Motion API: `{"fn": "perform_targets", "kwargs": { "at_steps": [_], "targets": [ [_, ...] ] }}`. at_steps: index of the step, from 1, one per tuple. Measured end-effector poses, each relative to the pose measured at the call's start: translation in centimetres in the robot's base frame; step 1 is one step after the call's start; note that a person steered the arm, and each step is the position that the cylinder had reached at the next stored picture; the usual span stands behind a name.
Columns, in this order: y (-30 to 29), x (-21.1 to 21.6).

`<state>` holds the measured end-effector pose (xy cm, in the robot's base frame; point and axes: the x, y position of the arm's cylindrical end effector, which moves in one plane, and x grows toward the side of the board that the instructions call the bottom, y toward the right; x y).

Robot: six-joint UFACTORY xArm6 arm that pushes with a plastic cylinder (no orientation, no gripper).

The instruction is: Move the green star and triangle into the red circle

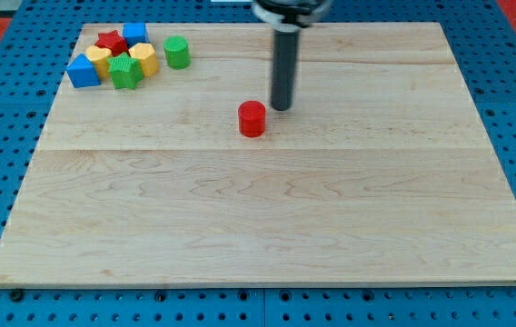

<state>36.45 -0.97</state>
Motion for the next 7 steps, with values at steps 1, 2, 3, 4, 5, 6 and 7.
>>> {"fn": "perform_targets", "kwargs": {
  "at_steps": [1, 2, 3, 4, 5, 6, 7],
  "targets": [
    [-7.9, -0.1],
    [-14.6, 0.3],
    [-29.5, 0.3],
    [-29.5, -0.3],
    [-29.2, -5.4],
    [-23.5, -7.6],
    [-15.6, -4.7]
  ]
}}
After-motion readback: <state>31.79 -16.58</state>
